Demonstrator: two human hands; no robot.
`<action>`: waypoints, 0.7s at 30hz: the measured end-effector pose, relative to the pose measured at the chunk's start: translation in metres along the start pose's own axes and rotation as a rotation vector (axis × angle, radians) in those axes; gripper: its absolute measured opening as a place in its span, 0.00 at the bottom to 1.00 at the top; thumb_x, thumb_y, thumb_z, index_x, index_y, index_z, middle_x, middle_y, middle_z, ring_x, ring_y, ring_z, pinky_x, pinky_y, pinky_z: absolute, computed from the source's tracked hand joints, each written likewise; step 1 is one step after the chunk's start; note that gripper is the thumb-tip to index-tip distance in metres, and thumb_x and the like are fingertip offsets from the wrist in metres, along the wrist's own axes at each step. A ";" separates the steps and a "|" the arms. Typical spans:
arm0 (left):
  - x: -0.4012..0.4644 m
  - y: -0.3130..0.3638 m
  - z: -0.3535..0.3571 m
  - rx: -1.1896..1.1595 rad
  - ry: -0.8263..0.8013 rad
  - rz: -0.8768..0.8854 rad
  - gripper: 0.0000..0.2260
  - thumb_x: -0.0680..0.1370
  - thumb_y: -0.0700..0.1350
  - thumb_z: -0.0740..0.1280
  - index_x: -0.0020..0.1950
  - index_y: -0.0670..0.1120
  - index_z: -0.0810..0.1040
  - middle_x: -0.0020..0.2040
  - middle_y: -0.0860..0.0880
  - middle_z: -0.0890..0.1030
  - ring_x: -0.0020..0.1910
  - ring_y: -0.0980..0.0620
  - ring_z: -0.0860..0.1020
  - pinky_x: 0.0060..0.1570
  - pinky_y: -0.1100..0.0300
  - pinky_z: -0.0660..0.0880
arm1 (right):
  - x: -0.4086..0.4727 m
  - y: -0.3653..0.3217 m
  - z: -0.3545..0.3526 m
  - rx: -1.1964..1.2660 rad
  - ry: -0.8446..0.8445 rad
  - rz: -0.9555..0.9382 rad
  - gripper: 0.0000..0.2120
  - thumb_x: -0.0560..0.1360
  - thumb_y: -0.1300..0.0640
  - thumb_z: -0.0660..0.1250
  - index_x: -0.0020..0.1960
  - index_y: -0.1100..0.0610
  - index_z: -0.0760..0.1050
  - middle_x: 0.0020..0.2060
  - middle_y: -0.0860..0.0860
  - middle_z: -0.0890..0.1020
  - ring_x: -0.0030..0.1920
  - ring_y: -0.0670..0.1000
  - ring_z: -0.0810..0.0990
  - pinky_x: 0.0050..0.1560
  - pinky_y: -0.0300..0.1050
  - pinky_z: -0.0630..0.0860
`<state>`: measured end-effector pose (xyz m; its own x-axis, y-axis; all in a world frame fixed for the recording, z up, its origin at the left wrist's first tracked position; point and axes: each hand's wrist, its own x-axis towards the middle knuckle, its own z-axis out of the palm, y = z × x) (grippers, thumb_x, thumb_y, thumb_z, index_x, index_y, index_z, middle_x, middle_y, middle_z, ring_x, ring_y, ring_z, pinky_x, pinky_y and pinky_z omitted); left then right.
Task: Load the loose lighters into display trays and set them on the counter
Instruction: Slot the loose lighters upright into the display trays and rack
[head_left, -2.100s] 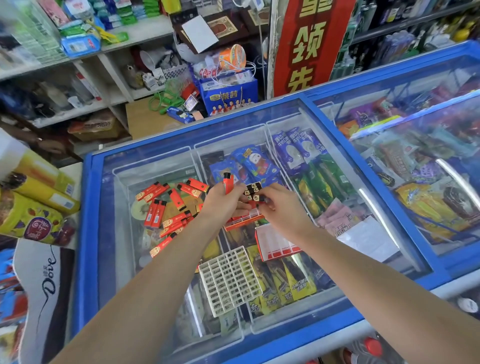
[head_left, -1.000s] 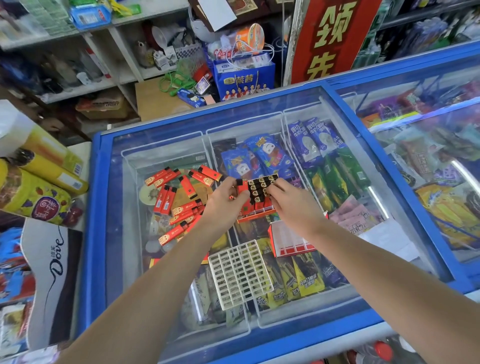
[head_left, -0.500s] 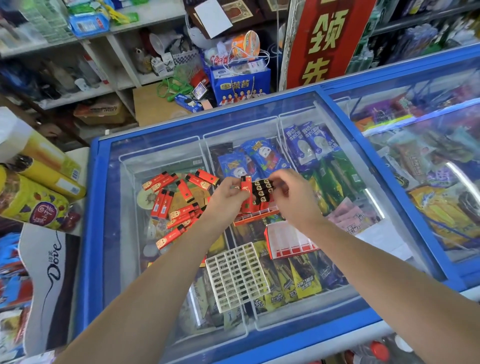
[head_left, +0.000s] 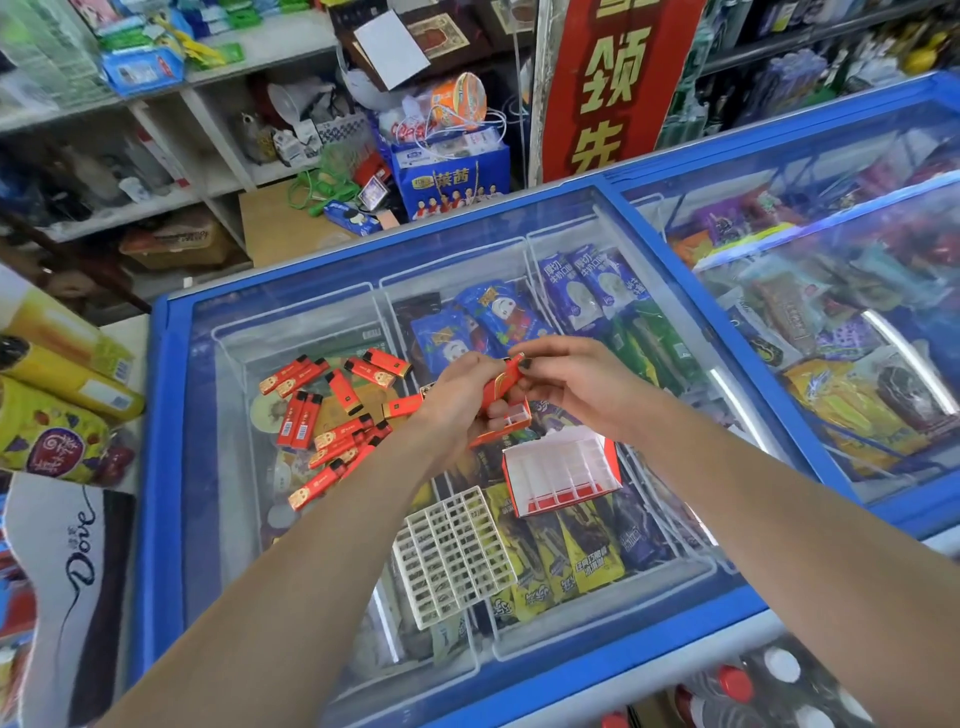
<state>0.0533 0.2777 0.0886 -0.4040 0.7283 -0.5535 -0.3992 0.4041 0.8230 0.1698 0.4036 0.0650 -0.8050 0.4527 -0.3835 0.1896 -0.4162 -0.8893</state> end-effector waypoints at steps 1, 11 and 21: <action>0.001 -0.001 -0.001 0.026 0.015 0.006 0.06 0.83 0.44 0.63 0.50 0.43 0.74 0.37 0.46 0.83 0.27 0.54 0.77 0.27 0.62 0.75 | -0.001 0.000 -0.001 -0.024 0.021 -0.013 0.11 0.77 0.72 0.64 0.54 0.63 0.82 0.41 0.59 0.84 0.43 0.54 0.84 0.48 0.44 0.81; 0.011 -0.033 -0.045 1.159 0.288 0.416 0.24 0.79 0.48 0.68 0.74 0.51 0.68 0.69 0.47 0.73 0.70 0.45 0.70 0.66 0.46 0.72 | -0.009 -0.008 -0.003 -0.768 0.268 -0.301 0.09 0.72 0.64 0.73 0.47 0.52 0.80 0.40 0.47 0.84 0.38 0.45 0.85 0.43 0.43 0.83; 0.012 -0.046 -0.056 1.339 0.248 0.385 0.25 0.80 0.43 0.69 0.77 0.48 0.68 0.72 0.49 0.72 0.71 0.45 0.68 0.67 0.48 0.72 | -0.003 -0.014 0.000 -0.939 0.264 -0.449 0.09 0.69 0.64 0.71 0.43 0.51 0.79 0.35 0.44 0.81 0.36 0.44 0.80 0.37 0.34 0.76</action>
<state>0.0209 0.2366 0.0371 -0.4951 0.8536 -0.1623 0.7823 0.5192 0.3442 0.1693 0.4082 0.0789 -0.7829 0.6163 0.0846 0.3535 0.5527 -0.7547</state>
